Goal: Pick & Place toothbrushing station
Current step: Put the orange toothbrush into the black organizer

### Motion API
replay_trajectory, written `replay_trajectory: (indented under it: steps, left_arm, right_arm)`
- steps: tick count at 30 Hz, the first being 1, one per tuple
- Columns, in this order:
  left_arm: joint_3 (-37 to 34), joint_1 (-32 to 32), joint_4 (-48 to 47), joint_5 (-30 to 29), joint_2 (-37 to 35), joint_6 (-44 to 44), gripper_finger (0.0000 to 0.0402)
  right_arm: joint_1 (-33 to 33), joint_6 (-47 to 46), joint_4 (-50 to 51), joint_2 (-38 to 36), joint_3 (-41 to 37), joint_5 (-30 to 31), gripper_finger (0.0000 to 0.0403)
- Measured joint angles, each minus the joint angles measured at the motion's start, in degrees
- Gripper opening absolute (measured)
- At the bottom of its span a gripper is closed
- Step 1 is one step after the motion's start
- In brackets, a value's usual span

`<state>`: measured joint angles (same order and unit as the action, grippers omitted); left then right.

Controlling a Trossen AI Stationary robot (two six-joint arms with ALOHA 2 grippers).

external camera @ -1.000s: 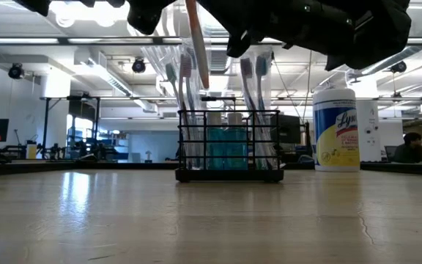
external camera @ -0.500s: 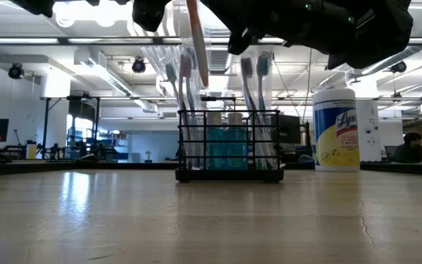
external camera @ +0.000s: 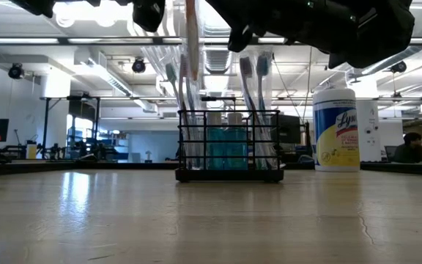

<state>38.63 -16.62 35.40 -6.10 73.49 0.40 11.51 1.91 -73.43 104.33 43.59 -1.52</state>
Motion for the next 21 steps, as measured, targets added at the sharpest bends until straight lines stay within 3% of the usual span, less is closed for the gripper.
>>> replay_trajectory:
  steps: [3,11,21]
  left_arm:
    - [0.0,-0.01,-0.02,0.28,0.0,1.02,0.0012]
    - [-0.04,-0.43,-0.51,0.9,-1.33,2.97,0.0008]
    - [-0.79,-4.71,-8.98,1.07,-7.62,4.13,0.0007]
  right_arm:
    - [0.02,0.0,0.02,0.0,0.0,-0.13,0.0017]
    - [0.26,-0.59,-0.93,-0.03,0.0,0.14,0.0023]
    - [0.61,-1.07,-1.81,-0.16,-0.14,0.21,0.0103]
